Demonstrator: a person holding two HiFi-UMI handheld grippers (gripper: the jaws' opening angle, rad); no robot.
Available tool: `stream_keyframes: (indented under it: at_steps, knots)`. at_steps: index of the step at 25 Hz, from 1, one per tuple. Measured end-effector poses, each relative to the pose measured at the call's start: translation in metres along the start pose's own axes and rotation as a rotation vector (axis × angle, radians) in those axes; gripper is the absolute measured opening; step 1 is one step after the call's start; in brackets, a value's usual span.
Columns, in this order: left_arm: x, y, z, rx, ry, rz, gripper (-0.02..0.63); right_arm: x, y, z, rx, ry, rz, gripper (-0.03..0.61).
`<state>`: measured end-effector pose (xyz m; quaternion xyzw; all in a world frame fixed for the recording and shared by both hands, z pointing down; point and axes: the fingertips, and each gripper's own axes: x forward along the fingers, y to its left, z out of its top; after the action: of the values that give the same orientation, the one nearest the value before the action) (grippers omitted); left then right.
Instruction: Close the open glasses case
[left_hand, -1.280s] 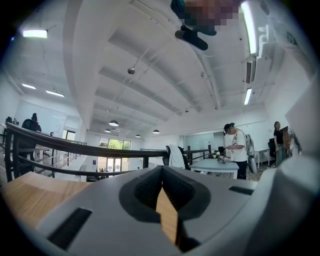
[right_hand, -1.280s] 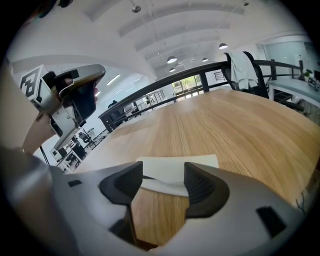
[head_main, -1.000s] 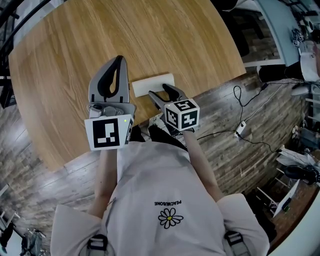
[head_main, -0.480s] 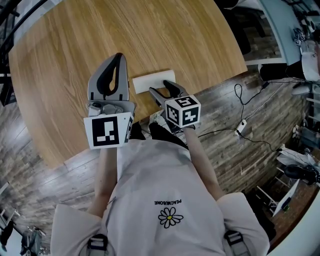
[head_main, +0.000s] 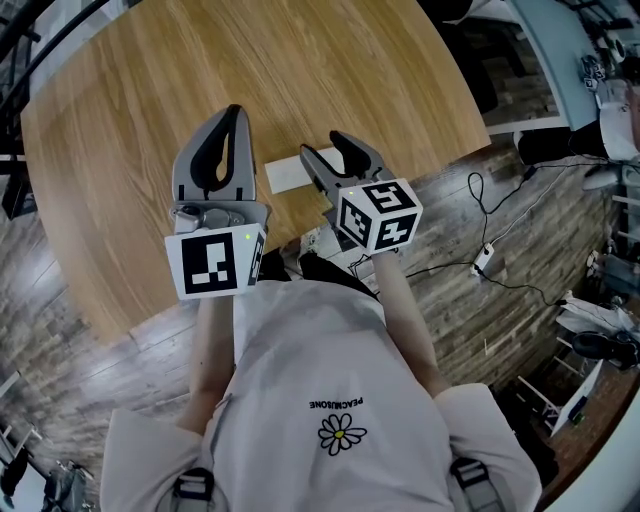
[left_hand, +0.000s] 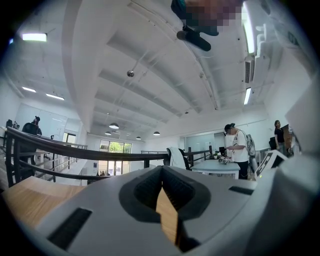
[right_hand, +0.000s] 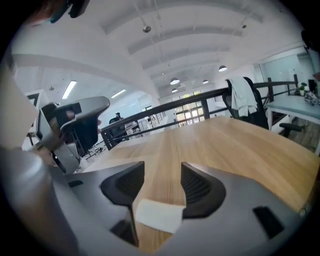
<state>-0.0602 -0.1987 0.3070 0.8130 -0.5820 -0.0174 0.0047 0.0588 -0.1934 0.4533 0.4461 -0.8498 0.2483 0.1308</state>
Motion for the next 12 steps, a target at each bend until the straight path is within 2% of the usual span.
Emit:
stream_keyframes:
  at_steps: [8,12]
  knots:
    - [-0.002,-0.008,0.033,0.023,-0.054,-0.015,0.017,-0.037,0.024,0.111,-0.105,-0.283,-0.002,0.197]
    - [-0.005,-0.014,0.048,0.026,-0.085,-0.023,0.017,-0.069,0.031,0.145,-0.161,-0.433,-0.073,0.136]
